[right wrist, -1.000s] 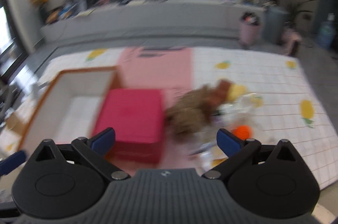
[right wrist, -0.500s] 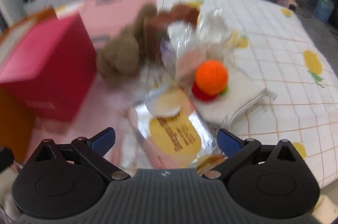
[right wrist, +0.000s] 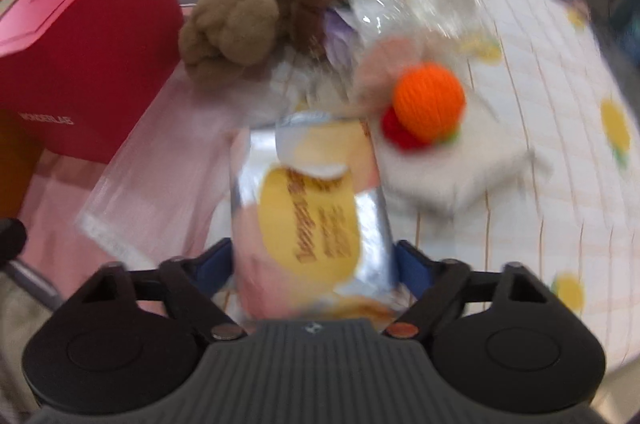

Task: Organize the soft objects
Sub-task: 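Close the right gripper on the Deeyeo wipes pack while the left tool approaches the plastic bag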

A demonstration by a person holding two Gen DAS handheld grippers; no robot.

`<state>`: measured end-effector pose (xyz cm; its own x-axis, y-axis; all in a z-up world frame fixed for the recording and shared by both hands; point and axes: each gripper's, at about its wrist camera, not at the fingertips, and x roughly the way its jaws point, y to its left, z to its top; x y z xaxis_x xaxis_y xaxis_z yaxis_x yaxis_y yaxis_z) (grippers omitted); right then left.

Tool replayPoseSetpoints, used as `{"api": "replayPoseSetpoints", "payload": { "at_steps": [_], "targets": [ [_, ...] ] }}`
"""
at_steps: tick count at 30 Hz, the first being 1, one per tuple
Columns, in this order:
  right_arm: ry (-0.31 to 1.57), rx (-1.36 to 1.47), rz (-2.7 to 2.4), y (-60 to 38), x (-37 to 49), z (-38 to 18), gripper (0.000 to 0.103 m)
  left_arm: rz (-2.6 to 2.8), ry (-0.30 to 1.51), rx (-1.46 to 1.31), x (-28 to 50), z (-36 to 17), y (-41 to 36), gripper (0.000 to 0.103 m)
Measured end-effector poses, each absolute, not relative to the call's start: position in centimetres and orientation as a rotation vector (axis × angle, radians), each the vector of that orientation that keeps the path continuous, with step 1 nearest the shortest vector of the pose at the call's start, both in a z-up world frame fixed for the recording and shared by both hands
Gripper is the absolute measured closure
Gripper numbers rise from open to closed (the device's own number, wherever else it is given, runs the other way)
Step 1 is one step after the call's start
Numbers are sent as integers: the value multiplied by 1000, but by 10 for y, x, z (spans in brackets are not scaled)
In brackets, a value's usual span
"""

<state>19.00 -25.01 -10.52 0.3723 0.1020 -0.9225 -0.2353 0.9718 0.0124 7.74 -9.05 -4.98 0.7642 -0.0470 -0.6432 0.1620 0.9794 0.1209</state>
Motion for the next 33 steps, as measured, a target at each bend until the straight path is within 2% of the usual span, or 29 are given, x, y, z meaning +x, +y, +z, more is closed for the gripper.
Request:
{"api": "replayPoseSetpoints", "payload": {
  "at_steps": [3, 6, 14, 15, 19, 24, 33],
  "targets": [
    [1195, -30, 171, -267, 176, -102, 23, -125, 672, 167, 71, -45, -91, 14],
    [1196, 3, 145, -275, 172, -102, 8, -136, 661, 171, 69, -41, -94, 14],
    [1152, -46, 158, -264, 189, -104, 9, -164, 645, 159, 59, -35, -99, 14],
    [1148, -62, 158, -263, 188, -103, 10, -171, 643, 156, 58, -36, -100, 13],
    [1151, -56, 183, -263, 184, -102, 31, -224, 623, 133, 55, -45, -108, 13],
    [1157, -74, 131, -270, 175, -96, 33, -255, 589, 132, 58, -70, -125, 9],
    [1164, -76, 133, -276, 178, -97, 32, -150, 677, 60, 97, -97, -128, 9]
  ]
}}
